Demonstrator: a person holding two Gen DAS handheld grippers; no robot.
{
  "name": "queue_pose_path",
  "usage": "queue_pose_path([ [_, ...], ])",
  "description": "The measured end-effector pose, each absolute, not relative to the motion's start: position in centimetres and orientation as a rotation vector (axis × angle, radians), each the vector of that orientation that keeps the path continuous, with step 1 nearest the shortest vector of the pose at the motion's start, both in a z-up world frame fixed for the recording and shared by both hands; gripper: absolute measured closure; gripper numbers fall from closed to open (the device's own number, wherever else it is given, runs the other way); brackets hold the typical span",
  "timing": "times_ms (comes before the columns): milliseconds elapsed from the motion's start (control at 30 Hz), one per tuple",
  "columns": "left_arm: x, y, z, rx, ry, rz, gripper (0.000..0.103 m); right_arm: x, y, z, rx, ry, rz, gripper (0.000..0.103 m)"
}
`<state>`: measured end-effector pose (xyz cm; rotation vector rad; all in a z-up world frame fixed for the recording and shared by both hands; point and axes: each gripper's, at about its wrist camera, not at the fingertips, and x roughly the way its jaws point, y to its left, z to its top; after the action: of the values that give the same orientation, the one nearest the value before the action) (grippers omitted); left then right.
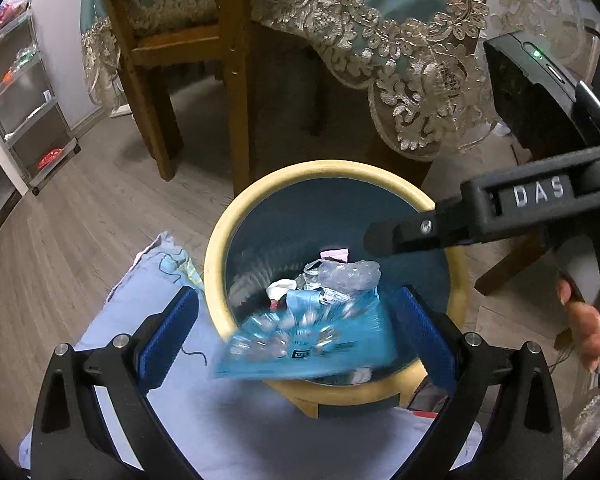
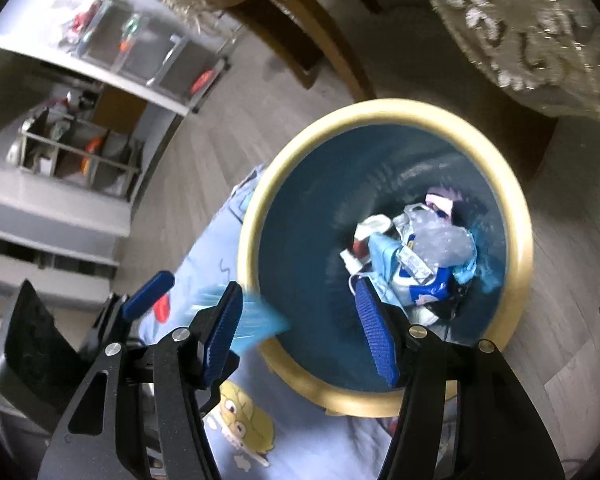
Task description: Collect trash
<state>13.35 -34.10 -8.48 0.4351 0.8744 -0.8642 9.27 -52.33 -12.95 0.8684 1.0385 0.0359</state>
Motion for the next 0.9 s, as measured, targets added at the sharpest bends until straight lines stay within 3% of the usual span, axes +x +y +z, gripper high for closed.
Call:
queue_pose_path([
  [267,12.1,-34.0,-7.2,0.488,0.860,-0.847,0.006,8.3,-52.1,-11.3,0.887,0.980,0.090,0.042],
  [433,10.1,-31.9,-5.7,0.439,0.859,-0.822,0.006,6.2,-51.8,-8.1,0.786,0.934,-0.004,0.030],
  [600,7.2,-28.6,-3.5,0.355,0.862,-0.765,0.006,1.9,-49.2,-3.6,0.643,0.862,-0.067,0.011],
  [767,3.4,-25.4,-1.3,0.382,0.835,-0.679,0.006,-2.8,-46.8,0.7,0.563,0.755,-0.127,0.005],
  [900,0.7,-22.8,0.5,0.360,0.801,-0.661,0.006,-5.8,-43.7,1.5,0.493,0.784,-0.177,0.005],
])
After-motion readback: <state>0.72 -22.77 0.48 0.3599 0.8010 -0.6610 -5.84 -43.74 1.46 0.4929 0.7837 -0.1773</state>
